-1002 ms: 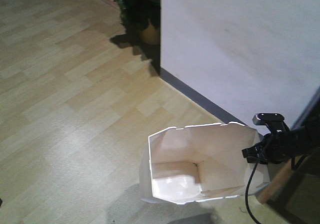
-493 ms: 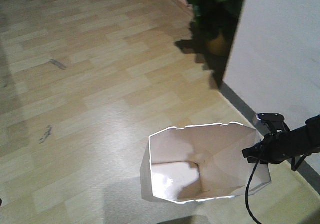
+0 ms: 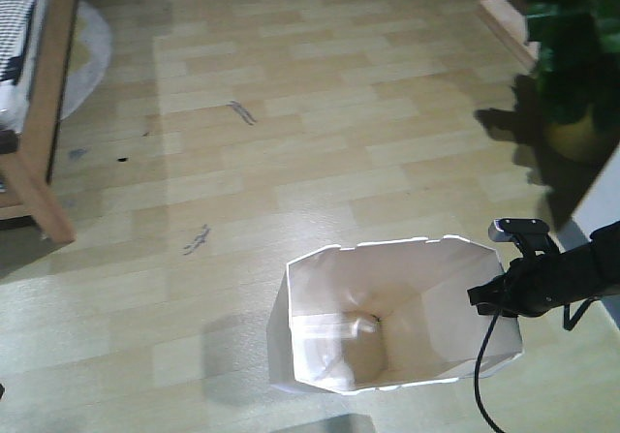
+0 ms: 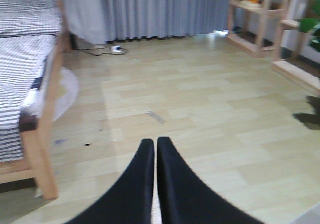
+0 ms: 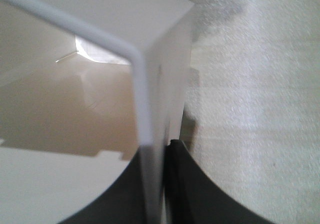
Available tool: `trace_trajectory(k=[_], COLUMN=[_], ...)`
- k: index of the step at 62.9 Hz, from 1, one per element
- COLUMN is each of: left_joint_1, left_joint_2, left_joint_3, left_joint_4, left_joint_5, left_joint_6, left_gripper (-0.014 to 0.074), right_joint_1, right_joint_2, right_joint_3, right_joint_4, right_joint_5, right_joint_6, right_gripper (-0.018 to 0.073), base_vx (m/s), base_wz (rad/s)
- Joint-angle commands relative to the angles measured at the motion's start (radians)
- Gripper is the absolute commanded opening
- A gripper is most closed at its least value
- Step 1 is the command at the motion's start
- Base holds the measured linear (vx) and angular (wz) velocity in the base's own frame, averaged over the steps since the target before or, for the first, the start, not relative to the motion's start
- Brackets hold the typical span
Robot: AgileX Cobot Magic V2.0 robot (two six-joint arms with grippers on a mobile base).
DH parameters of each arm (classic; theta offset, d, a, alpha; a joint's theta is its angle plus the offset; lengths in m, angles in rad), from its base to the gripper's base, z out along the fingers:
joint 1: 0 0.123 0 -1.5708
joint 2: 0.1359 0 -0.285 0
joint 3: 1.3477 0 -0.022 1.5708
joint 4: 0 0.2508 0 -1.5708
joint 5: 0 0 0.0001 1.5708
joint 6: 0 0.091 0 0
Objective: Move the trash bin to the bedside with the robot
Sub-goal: 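Turn the base away from the desk carrying the bin in the right gripper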
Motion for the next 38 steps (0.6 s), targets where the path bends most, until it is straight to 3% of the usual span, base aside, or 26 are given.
trace_trajectory(k=[1, 19, 38], left_joint_1=[-0.002, -0.002, -0.002], left_joint_2=[-0.014, -0.014, -0.014], left_joint_3=[0.019, 0.019, 0.019], left_joint_4=[-0.003, -0.003, -0.003], left_joint_5=[-0.069, -0.069, -0.069], left_joint_6=[-0.004, -0.004, -0.004], left_gripper=[-0.0006, -0.0006, -0.0006], right_joint_1=[-0.002, -0.002, -0.002], right_joint_2=[-0.063, -0.063, -0.063], right_joint_3=[-0.011, -0.011, -0.011], right_joint_4=[0.05, 0.05, 0.05], right_joint_5=[0.194, 0.193, 0.194], right_joint_6=[0.006, 0.006, 0.006], right_gripper=[-0.0005, -0.0005, -0.0005], base_vx=[0.16, 0.17, 0.2], base_wz=[0.51, 0.36, 0.1])
